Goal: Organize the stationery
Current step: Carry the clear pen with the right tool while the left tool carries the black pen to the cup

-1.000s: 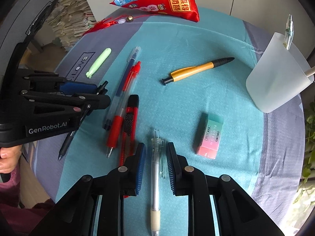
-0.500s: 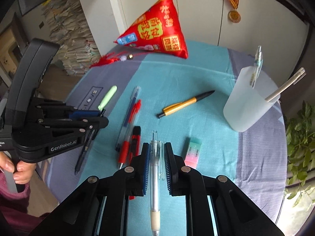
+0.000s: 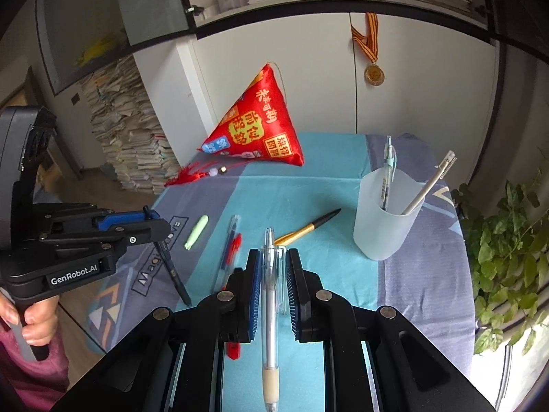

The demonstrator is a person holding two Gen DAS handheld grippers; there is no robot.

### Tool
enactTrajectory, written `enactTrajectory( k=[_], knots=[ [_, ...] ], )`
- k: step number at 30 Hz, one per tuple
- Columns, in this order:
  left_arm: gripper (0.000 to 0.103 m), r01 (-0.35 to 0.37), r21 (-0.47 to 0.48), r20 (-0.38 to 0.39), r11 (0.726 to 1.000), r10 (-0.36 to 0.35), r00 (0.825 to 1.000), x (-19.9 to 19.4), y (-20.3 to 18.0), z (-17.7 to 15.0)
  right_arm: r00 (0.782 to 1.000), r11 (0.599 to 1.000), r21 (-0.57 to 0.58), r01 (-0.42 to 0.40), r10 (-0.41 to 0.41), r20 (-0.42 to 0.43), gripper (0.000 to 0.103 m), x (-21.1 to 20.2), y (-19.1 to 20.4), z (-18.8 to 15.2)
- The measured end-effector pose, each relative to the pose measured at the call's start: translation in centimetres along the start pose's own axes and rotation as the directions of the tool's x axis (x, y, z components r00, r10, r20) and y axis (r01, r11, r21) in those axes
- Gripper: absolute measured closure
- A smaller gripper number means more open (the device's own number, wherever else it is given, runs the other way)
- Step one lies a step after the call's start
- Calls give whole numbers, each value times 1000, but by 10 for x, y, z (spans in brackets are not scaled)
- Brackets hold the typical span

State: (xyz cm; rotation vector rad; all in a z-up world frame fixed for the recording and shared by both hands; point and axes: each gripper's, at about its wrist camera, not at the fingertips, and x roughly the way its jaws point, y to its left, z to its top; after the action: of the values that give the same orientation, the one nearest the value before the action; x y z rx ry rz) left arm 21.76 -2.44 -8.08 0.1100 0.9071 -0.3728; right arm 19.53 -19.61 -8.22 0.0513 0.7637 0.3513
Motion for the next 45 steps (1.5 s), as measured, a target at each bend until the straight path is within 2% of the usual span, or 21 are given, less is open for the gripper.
enactTrajectory(
  k=[11, 18, 24, 28, 37, 45],
  knots=[
    [89, 30, 39, 34, 999, -31, 999, -6, -33, 25, 993, 994, 96, 43, -53, 102, 87, -24, -33, 3],
    [89, 59, 62, 99, 996, -65, 993, -5, -63, 63, 990, 982, 174, 72, -92, 110, 87, -30, -64, -3],
    [89, 86, 49, 169, 995, -93, 981, 7, -88, 101, 985, 971, 209, 113, -138, 108, 87, -35, -84, -9],
    [89, 104, 31, 218, 994, -108, 970, 22, -99, 118, 970, 957, 216, 193, -218, 103, 87, -37, -96, -9],
    [89, 129, 0, 243, 992, -125, 962, 48, -108, 136, 953, 939, 249, 238, -275, 127, 87, -36, -121, 18],
    [89, 99, 36, 194, 994, -104, 975, 70, -111, 130, 951, 947, 239, 214, -258, 173, 87, -33, -116, 36]
  ],
)
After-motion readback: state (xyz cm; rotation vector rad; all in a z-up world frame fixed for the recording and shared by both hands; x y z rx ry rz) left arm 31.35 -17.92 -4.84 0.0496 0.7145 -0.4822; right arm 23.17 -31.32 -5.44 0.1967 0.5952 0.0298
